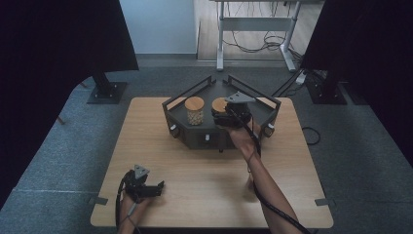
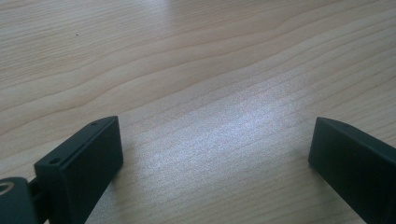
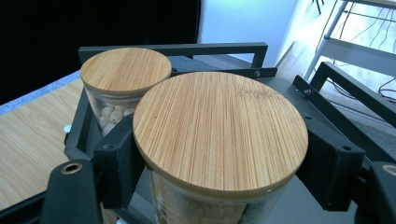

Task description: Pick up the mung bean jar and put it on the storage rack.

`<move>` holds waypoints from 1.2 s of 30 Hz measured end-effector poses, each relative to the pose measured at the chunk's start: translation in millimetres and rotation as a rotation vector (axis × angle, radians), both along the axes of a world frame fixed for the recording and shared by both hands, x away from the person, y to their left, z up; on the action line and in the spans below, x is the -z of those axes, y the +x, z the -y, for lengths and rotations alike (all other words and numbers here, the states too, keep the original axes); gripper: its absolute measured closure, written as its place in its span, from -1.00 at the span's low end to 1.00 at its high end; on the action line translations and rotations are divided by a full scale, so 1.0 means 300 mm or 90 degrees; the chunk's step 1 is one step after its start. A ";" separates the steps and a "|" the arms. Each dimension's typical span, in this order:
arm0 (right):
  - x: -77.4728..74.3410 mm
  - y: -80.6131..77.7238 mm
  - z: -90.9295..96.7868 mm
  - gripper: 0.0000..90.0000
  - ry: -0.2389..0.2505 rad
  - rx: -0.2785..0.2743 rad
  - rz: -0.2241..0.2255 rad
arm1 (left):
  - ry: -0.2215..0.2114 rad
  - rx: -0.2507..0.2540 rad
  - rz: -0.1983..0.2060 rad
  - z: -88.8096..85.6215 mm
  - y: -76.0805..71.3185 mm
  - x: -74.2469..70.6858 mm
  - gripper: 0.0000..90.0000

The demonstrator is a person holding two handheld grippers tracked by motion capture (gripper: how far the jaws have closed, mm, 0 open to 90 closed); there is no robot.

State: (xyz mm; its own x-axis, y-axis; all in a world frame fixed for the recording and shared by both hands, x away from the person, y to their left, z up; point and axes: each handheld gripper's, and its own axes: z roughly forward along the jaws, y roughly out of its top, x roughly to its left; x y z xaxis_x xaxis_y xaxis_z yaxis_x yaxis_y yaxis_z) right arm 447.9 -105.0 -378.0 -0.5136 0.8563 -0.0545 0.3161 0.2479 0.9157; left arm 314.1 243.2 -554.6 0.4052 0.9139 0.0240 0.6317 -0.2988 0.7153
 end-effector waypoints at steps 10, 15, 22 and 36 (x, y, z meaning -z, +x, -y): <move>0.001 0.027 -0.006 -0.46 -0.005 0.006 0.002 | 0.001 0.001 -0.001 0.001 0.001 0.000 -0.93; 0.003 0.040 -0.009 -0.46 -0.003 0.009 0.001 | 0.002 0.002 -0.001 0.001 0.002 -0.001 -0.93; 0.012 0.059 -0.019 -0.46 -0.007 0.012 -0.002 | 0.001 0.001 -0.002 0.002 0.002 0.000 -0.93; 0.045 0.074 -0.035 -0.47 -0.013 0.015 -0.010 | 0.001 0.002 -0.002 0.002 0.003 0.000 -0.93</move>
